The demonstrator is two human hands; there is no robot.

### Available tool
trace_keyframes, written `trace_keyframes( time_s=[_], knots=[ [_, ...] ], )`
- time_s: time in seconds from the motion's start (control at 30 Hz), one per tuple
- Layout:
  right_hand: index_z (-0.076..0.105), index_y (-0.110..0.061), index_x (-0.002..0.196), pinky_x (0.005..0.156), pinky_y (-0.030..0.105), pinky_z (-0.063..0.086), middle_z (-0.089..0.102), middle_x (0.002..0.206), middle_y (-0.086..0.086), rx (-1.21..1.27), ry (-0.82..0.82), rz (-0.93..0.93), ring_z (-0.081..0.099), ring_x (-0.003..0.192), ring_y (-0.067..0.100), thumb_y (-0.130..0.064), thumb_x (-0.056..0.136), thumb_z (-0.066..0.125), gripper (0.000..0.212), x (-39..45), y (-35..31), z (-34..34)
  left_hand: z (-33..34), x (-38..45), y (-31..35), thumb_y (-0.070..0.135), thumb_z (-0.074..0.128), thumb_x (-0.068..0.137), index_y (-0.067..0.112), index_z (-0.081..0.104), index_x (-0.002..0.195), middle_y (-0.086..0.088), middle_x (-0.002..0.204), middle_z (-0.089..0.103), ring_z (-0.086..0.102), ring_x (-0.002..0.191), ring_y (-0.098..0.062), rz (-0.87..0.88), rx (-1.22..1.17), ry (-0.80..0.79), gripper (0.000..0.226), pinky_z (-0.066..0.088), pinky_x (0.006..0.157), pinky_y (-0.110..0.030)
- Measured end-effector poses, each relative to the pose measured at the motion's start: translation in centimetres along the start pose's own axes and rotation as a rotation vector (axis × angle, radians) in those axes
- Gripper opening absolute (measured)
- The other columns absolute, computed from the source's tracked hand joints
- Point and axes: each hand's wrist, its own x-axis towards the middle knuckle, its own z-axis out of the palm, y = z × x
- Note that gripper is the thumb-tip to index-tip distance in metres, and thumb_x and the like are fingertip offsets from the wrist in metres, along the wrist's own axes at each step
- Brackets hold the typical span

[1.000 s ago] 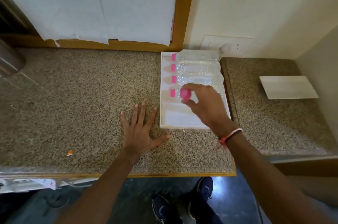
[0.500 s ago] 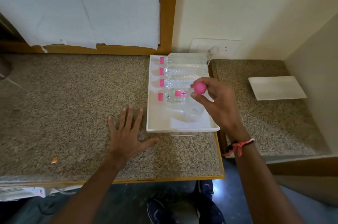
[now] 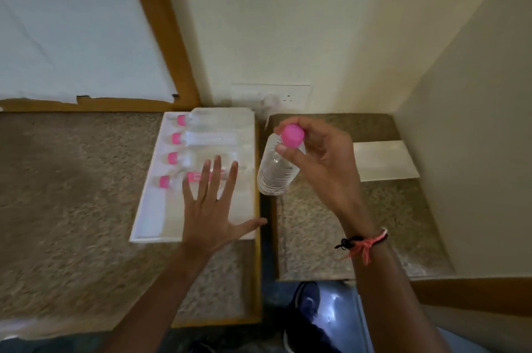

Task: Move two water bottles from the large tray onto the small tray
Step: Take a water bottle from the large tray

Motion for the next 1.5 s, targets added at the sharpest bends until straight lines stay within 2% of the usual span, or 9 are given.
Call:
trace_keyframes(
  time_s=[0.13,0.27,0.5,0.67,0.83,1.27,1.37,1.43,1.5],
  knots=[
    [0.070,-0.006,0.113,0.098,0.045,0.056,0.075,0.111,0.007,0.021,0.042,0.017,0.071,0.108,0.022,-0.005,0.085,0.077,0.029,1.3,1.9,-6.7,2.6,3.0,6.9,0.099,0.031,0.070,0.024,0.010,0.161,-0.012,0.171,0.013,0.010,0.159,-0.030,0.012,-0.093,-0.033,0.120,0.013,0.123,-0.071],
    [0.071,-0.013,0.108,0.093,0.048,0.054,0.075,0.108,0.003,-0.020,0.096,0.043,0.069,0.107,0.024,-0.005,0.085,0.077,0.025,3.1,4.8,-12.2,5.6,5.9,12.3,0.097,0.030,0.072,0.017,0.021,0.160,-0.015,0.169,0.020,0.017,0.157,-0.034,0.024,-0.132,-0.100,0.119,0.019,0.122,-0.070],
    [0.072,-0.007,0.109,0.091,0.032,0.054,0.075,0.110,0.005,-0.095,0.104,0.056,0.068,0.109,0.021,-0.001,0.083,0.078,0.028,6.1,9.6,-17.1,11.6,8.7,14.8,0.096,0.033,0.074,0.012,0.024,0.158,-0.019,0.167,0.025,0.021,0.156,-0.037,-0.006,-0.132,-0.248,0.119,0.023,0.123,-0.066],
    [0.072,-0.010,0.110,0.095,0.024,0.053,0.076,0.112,0.001,-0.099,0.039,0.106,0.069,0.111,0.015,0.001,0.083,0.077,0.029,6.9,12.8,-18.4,14.9,8.7,15.2,0.095,0.035,0.075,0.018,0.012,0.161,-0.015,0.171,0.013,0.009,0.159,-0.034,-0.035,-0.121,-0.294,0.117,0.017,0.127,-0.060],
    [0.071,-0.008,0.111,0.102,0.031,0.052,0.074,0.115,0.006,-0.046,0.006,0.165,0.067,0.116,0.021,0.004,0.083,0.076,0.030,6.6,15.0,-18.5,15.5,8.8,15.1,0.095,0.038,0.074,0.022,0.011,0.161,-0.011,0.172,0.012,0.005,0.160,-0.028,-0.045,-0.139,-0.277,0.117,0.011,0.127,-0.056],
    [0.067,-0.006,0.121,0.106,0.036,0.052,0.072,0.123,0.006,-0.100,0.014,0.151,0.065,0.120,0.018,-0.001,0.087,0.075,0.035,5.5,15.3,-18.4,15.0,8.9,15.2,0.095,0.034,0.075,0.020,0.012,0.161,-0.013,0.171,0.015,0.009,0.159,-0.030,-0.034,-0.105,-0.306,0.117,0.018,0.127,-0.058],
    [0.067,-0.006,0.123,0.107,0.041,0.051,0.071,0.125,0.006,-0.140,-0.015,0.161,0.065,0.121,0.018,-0.001,0.086,0.076,0.039,5.9,14.7,-18.6,14.0,9.4,15.4,0.097,0.027,0.074,0.020,0.008,0.161,-0.013,0.172,0.009,0.004,0.160,-0.030,-0.032,-0.082,-0.347,0.118,0.008,0.129,-0.055],
    [0.067,-0.011,0.127,0.108,0.034,0.050,0.070,0.129,0.003,-0.211,-0.001,0.161,0.064,0.122,0.014,-0.008,0.083,0.080,0.046,5.9,13.7,-18.4,12.7,9.9,15.5,0.099,0.026,0.073,0.023,0.002,0.161,-0.011,0.172,0.001,-0.003,0.160,-0.028,-0.039,-0.103,-0.347,0.119,0.000,0.129,-0.052],
    [0.068,-0.013,0.127,0.107,0.017,0.045,0.068,0.130,0.000,-0.313,0.117,0.083,0.061,0.122,0.010,-0.019,0.079,0.085,0.051,5.8,12.3,-17.7,10.8,10.7,15.2,0.098,0.026,0.072,0.025,0.000,0.161,-0.010,0.172,-0.002,-0.006,0.159,-0.027,-0.041,-0.121,-0.303,0.118,0.003,0.130,-0.053]
  ],
)
